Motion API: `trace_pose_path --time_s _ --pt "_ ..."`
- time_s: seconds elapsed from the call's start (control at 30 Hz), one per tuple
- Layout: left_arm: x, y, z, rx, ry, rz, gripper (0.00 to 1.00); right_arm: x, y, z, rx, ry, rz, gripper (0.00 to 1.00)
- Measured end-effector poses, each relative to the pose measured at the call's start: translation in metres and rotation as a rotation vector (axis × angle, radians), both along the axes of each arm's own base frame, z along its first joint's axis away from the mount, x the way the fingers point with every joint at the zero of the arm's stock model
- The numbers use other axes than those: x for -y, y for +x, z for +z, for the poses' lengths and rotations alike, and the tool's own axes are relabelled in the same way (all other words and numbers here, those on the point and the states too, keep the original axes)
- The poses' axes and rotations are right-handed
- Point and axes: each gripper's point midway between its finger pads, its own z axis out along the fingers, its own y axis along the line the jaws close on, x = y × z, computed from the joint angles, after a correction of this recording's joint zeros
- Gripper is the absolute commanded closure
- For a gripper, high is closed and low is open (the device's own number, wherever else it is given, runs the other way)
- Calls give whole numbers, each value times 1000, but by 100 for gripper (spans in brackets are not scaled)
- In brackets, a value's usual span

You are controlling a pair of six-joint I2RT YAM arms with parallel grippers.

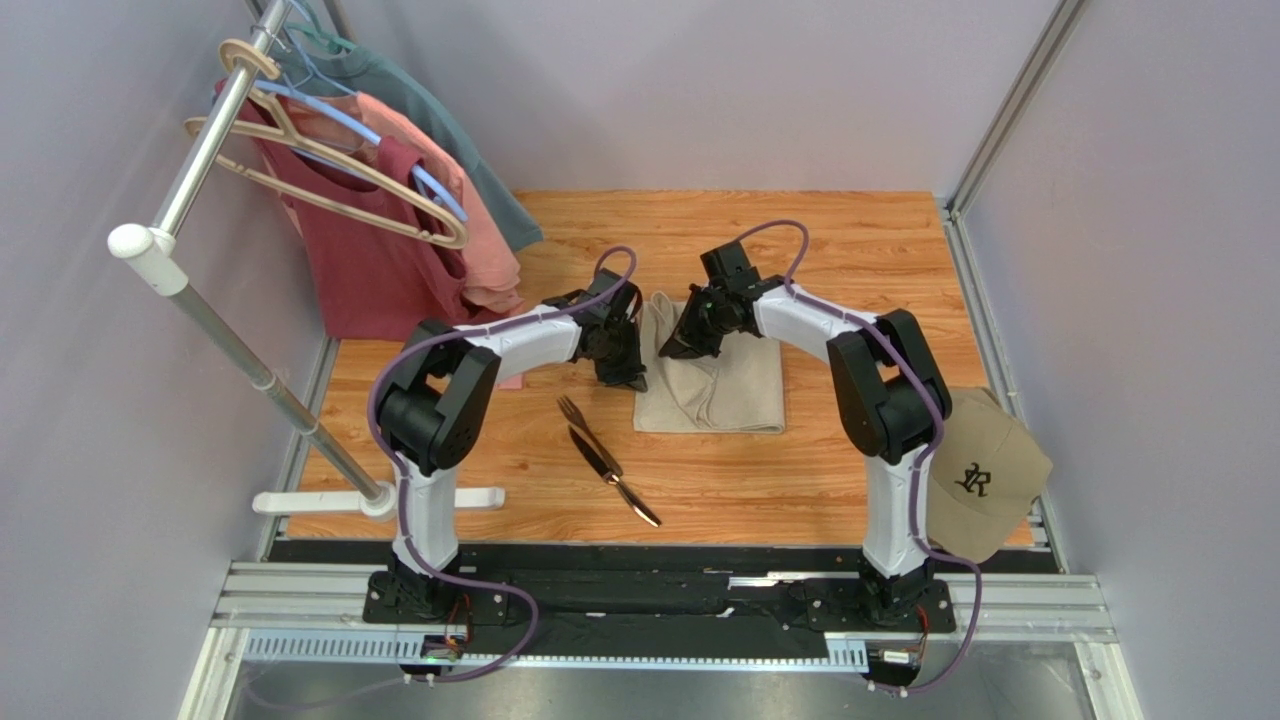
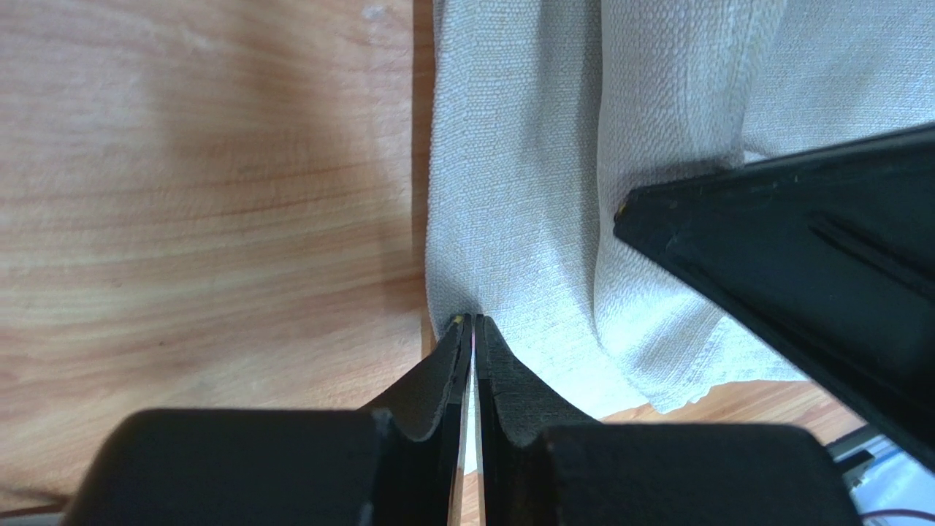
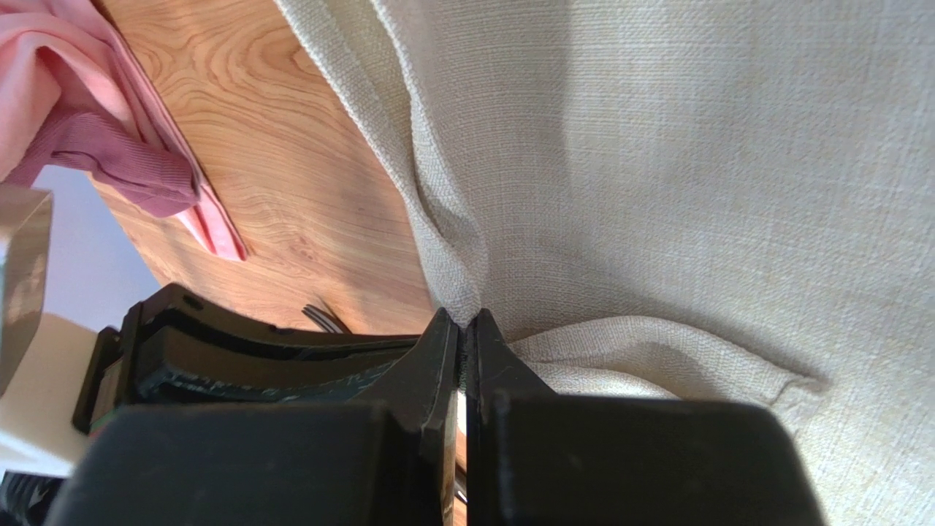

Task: Fold the napkin into a case and place the utensils inside
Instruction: Fold the rectangle-folded napkin at the center of the board.

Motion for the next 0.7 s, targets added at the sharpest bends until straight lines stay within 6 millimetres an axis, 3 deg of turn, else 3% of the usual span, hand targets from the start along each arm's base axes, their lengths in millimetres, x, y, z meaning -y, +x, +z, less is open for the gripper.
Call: trace_pose_path --time_s 0.33,0.7 --pt "-24 -8 1 -3 -3 85 86 0 -1 -7 -15 -4 2 98" --pt "-25 -7 1 -11 -17 98 87 -8 -1 -5 -10 6 18 98"
